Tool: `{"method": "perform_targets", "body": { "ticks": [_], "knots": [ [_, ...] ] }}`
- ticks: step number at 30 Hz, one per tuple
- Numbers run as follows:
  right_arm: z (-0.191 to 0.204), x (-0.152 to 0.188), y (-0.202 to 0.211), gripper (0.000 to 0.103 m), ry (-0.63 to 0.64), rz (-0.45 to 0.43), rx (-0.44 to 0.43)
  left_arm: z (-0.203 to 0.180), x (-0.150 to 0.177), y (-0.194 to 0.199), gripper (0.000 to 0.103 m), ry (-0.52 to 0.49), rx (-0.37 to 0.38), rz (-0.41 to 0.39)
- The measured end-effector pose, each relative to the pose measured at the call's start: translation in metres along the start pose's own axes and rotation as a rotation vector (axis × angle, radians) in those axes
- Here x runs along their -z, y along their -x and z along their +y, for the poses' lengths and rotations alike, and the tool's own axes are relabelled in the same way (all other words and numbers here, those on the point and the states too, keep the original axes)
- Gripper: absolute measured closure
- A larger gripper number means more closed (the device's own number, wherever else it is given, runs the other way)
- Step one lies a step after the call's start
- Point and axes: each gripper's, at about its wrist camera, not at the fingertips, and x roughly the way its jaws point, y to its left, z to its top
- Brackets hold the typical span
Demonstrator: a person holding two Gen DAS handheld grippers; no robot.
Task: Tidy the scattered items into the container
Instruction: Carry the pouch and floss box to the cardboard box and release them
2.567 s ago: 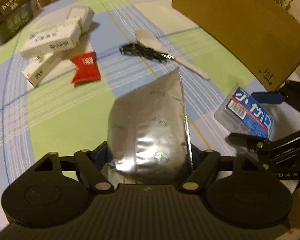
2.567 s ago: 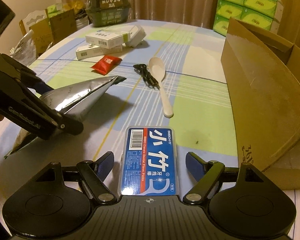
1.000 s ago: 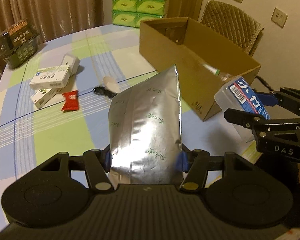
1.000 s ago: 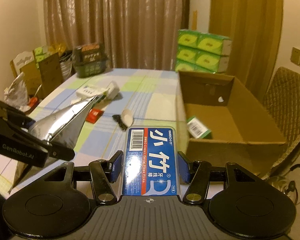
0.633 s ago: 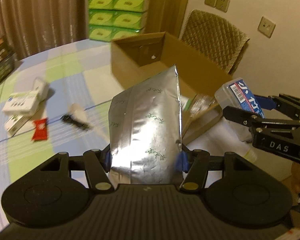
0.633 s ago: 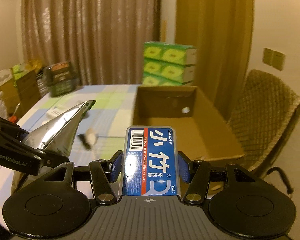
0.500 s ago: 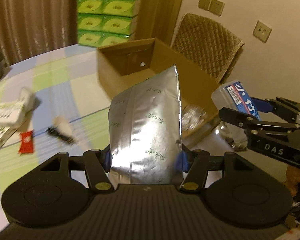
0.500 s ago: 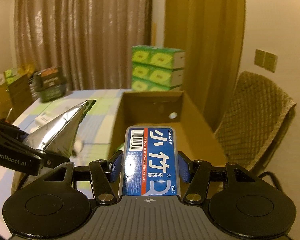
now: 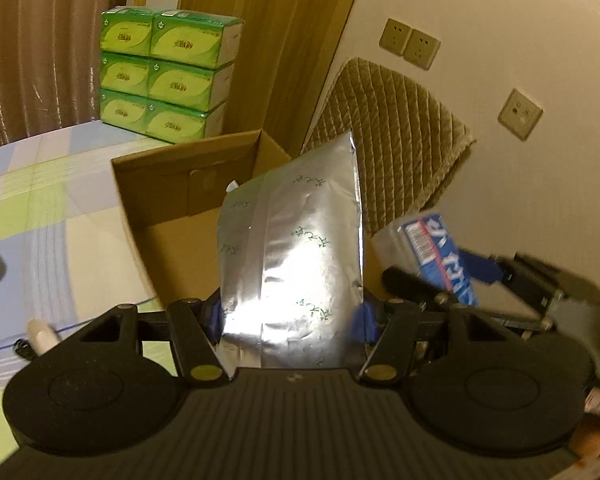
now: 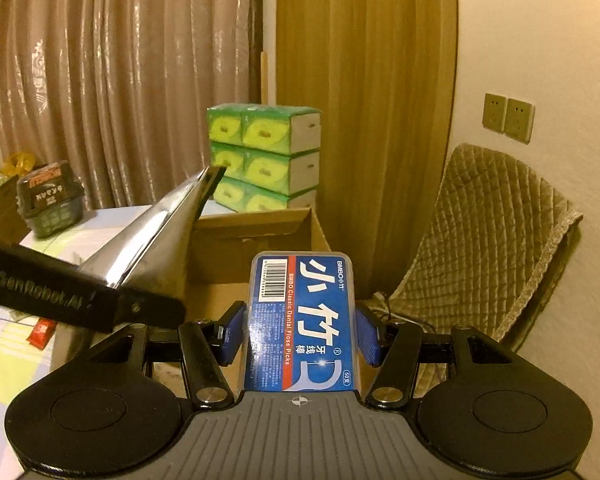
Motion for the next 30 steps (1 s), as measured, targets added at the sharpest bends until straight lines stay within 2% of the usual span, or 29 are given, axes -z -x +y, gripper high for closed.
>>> {"method": "perform_targets", "body": {
  "ticks": [9,17,18,20,21,30],
  "knots": [
    [-0.014,0.0,-0.037,0.049,-0.035,0.028,0.019,0.016,-0.011,-0.039,0.047,0.099,0.002,0.002],
    [-0.012,0.005,-0.053,0.049,-0.041,0.048,0.019,0.03,-0.006,-0.053,0.047,0.128,0.0,0.008],
    [-0.012,0.005,-0.054,0.049,-0.042,0.05,0.018,0.033,-0.006,-0.053,0.044,0.138,0.001,0.007],
    [-0.011,0.005,-0.057,0.049,-0.043,0.052,0.018,0.038,-0.004,-0.051,0.033,0.166,0.005,-0.012],
    [-0.011,0.005,-0.057,0.049,-0.044,0.053,0.018,0.039,-0.003,-0.048,0.031,0.17,-0.004,-0.025],
    [-0.008,0.007,-0.058,0.049,-0.049,0.054,0.01,0.05,0.014,-0.016,0.031,0.137,-0.063,-0.071]
  ]
}}
